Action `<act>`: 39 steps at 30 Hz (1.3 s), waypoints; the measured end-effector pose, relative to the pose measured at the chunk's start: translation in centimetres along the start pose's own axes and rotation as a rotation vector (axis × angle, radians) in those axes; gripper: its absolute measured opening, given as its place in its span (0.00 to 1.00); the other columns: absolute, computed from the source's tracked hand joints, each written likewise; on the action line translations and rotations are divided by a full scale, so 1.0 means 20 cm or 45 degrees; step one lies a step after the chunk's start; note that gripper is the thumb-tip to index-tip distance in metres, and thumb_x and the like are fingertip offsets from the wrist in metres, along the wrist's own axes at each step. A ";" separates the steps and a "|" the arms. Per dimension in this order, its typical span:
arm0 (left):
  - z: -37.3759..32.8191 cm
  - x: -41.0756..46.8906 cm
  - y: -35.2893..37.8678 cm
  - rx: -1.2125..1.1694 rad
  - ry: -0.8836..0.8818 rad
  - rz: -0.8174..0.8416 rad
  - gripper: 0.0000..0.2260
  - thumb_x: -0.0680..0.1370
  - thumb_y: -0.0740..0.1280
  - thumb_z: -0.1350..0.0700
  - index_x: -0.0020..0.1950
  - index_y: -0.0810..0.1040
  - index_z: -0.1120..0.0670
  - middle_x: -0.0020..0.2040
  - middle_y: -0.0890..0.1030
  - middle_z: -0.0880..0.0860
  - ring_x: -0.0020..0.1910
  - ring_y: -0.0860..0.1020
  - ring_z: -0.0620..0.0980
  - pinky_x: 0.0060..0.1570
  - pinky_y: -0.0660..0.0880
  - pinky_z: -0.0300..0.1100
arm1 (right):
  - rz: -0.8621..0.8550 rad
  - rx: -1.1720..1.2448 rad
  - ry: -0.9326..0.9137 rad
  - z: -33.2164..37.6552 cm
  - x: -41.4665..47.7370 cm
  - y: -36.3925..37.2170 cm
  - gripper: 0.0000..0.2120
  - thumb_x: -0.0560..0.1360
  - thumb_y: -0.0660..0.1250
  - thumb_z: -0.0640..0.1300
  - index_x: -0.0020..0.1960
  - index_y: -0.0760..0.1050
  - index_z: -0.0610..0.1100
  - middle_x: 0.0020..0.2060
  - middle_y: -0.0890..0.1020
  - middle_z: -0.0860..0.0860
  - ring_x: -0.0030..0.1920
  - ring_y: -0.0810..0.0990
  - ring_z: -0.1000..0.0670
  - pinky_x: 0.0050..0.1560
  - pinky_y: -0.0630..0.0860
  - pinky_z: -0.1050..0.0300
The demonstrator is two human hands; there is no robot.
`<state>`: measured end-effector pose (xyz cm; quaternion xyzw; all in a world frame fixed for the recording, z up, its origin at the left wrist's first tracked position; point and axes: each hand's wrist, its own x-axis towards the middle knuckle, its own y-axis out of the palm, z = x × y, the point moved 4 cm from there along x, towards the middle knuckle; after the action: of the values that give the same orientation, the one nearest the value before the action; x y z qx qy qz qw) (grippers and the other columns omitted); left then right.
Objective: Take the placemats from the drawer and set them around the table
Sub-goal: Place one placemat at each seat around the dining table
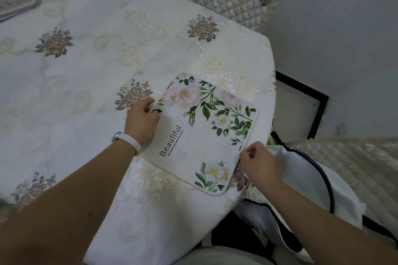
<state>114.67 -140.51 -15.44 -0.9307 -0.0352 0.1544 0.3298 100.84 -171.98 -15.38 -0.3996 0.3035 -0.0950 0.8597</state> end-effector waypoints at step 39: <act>-0.23 0.36 0.48 0.987 0.553 0.222 0.32 0.78 0.43 0.32 0.79 0.44 0.44 0.80 0.42 0.47 0.78 0.40 0.50 0.75 0.43 0.56 | -0.127 -0.625 -0.588 0.27 0.63 0.11 0.33 0.79 0.47 0.63 0.79 0.48 0.52 0.80 0.49 0.50 0.79 0.46 0.46 0.77 0.44 0.43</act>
<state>122.68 -149.55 -19.90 -0.7487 0.1738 -0.0154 0.6396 113.91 -172.22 -19.86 -0.6199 0.0945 0.0318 0.7783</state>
